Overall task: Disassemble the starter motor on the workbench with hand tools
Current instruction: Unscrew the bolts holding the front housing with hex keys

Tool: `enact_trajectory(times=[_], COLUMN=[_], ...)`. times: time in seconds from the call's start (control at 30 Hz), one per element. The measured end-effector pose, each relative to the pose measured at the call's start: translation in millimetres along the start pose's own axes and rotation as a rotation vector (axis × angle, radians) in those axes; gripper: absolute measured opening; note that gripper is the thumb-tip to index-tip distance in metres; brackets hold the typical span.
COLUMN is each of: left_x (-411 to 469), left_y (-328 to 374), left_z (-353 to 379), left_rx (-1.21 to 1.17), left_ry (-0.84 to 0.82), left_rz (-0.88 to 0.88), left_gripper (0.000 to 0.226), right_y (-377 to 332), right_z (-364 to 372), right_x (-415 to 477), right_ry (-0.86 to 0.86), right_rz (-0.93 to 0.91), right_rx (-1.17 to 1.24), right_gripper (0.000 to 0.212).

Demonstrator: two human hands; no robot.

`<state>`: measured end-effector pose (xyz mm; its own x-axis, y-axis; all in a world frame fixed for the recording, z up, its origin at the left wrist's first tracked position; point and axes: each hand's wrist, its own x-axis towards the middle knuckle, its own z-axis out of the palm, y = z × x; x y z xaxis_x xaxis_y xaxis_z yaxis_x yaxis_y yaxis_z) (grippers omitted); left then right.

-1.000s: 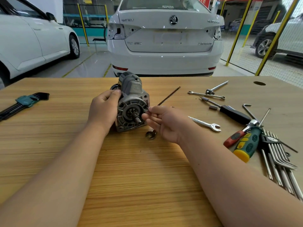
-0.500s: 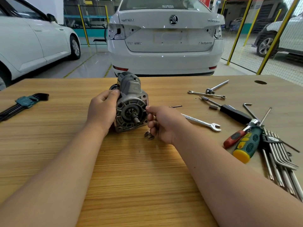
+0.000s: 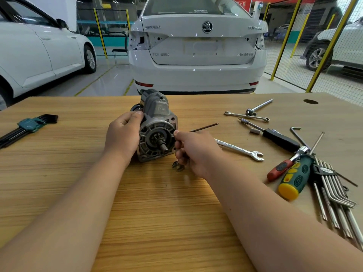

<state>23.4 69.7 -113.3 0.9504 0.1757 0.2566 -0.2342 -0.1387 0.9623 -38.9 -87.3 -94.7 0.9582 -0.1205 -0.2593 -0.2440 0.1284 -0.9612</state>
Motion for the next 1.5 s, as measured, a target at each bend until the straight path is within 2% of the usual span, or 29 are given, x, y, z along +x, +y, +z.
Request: enact_trajectory(times=[0.1, 0.2, 0.4, 0.63, 0.73, 0.83, 1.0, 1.07, 1.33, 1.5], left_x=[-0.3, 0.3, 0.3, -0.4, -0.9, -2.7, -7.8, -8.4, -8.0, -7.6], left_y=[0.2, 0.5, 1.5, 1.4, 2.6, 4.3, 7.1, 7.6, 5.2, 5.8], left_z=[0.2, 0.3, 0.3, 1.2, 1.5, 2.4, 3.0, 3.8, 3.4, 2.3], left_rx=[0.007, 0.015, 0.034, 0.041, 0.047, 0.060, 0.099, 0.111, 0.125, 0.128], left_ry=[0.007, 0.004, -0.001, 0.009, 0.018, 0.012, 0.015, 0.013, 0.005, 0.000], left_rz=[0.007, 0.008, 0.022, 0.025, 0.023, 0.027, 0.042, 0.042, 0.049, 0.054], left_gripper=[0.022, 0.020, 0.022, 0.023, 0.023, 0.023, 0.026, 0.025, 0.025, 0.025], right_y=[1.1, 0.3, -2.5, -0.9, -1.4, -1.5, -4.7, -6.9, -7.3, -7.9], right_z=[-0.7, 1.1, 3.1, 3.4, 5.2, 2.7, -4.1, -3.1, -4.1, -4.3], right_x=[-0.3, -0.9, -1.7, 2.7, 2.5, 0.5, 0.1, -0.1, 1.0, -2.0], right_ry=[0.044, 0.054, 0.011, -0.068, -0.071, 0.011, 0.177, 0.217, 0.258, 0.188], right_rz=[-0.075, -0.054, 0.026, 0.221, 0.215, 0.044, -0.493, -0.664, -0.892, -0.970], right_rx=[-0.082, -0.068, 0.074, 0.276, 0.321, 0.090, -0.738, -0.976, -1.232, -1.244], right_gripper=[0.024, 0.021, 0.016, 0.015, 0.015, 0.019, 0.022, 0.018, 0.004, 0.009])
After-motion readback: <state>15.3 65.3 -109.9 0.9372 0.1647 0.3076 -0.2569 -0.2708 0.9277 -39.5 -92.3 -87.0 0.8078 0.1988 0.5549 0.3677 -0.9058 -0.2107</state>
